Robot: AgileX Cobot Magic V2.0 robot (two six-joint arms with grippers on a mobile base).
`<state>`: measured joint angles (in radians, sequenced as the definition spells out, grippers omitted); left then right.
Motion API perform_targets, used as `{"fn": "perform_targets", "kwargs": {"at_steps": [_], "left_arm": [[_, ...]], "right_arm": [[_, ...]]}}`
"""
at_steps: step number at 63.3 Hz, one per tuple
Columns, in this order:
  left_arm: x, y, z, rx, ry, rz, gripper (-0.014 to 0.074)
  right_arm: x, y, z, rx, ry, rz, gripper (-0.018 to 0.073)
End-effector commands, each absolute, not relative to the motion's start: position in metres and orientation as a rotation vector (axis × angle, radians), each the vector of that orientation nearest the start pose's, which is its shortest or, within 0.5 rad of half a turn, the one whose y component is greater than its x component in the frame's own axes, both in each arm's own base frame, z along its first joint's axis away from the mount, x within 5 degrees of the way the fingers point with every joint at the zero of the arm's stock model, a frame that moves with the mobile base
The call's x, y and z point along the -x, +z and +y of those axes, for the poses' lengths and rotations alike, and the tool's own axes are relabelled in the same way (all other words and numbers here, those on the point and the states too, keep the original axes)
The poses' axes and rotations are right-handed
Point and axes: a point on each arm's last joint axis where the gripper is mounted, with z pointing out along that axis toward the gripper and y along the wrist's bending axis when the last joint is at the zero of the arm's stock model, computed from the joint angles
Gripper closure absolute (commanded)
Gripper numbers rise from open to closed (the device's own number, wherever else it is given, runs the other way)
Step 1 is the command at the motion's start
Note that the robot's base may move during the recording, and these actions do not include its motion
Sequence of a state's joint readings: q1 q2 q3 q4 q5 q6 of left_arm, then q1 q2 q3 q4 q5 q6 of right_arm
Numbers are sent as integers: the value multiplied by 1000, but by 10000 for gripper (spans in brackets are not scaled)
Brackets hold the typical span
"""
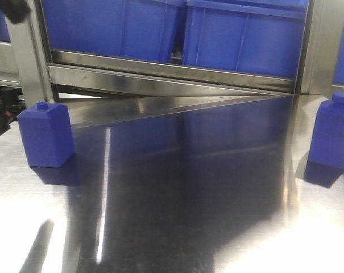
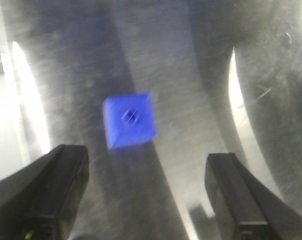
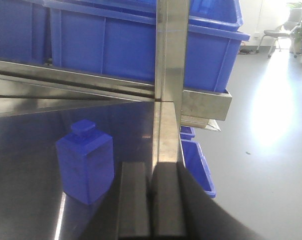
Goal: Pick and sort blue part to right shelf
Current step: 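Close the left gripper on the blue part and lift it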
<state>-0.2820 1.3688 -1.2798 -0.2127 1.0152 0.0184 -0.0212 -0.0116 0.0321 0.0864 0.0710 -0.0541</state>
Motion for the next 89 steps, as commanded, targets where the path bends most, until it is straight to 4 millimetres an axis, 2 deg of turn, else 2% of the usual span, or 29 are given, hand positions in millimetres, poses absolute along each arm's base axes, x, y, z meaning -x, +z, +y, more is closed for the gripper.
{"fn": "perform_targets", "kwargs": {"at_steps": [1, 7, 17, 38, 57, 64, 80, 89], "left_arm": [[-278, 364, -99, -226, -374, 2571, 50], [-295, 351, -104, -153, -354, 2673, 50], [-315, 325, -112, -156, -340, 2771, 50], [-329, 285, -133, -233, -294, 2885, 50], [-340, 261, -134, -251, -219, 2940, 50], [-340, 259, -135, -255, -216, 2950, 72], [-340, 259, -135, -255, -216, 2950, 248], [-340, 259, -135, -256, -219, 2949, 277]], "right_arm": [[-54, 214, -2, -47, 9, 1440, 461], [-54, 214, -2, -47, 9, 1440, 461], [-54, 214, -2, -47, 9, 1440, 461], [-54, 214, -2, -47, 9, 1441, 461], [-54, 214, -2, -47, 9, 1441, 461], [-54, 214, -2, -47, 9, 1441, 461], [-54, 214, -2, -47, 9, 1441, 461], [-54, 214, -2, -47, 9, 1439, 461]]}}
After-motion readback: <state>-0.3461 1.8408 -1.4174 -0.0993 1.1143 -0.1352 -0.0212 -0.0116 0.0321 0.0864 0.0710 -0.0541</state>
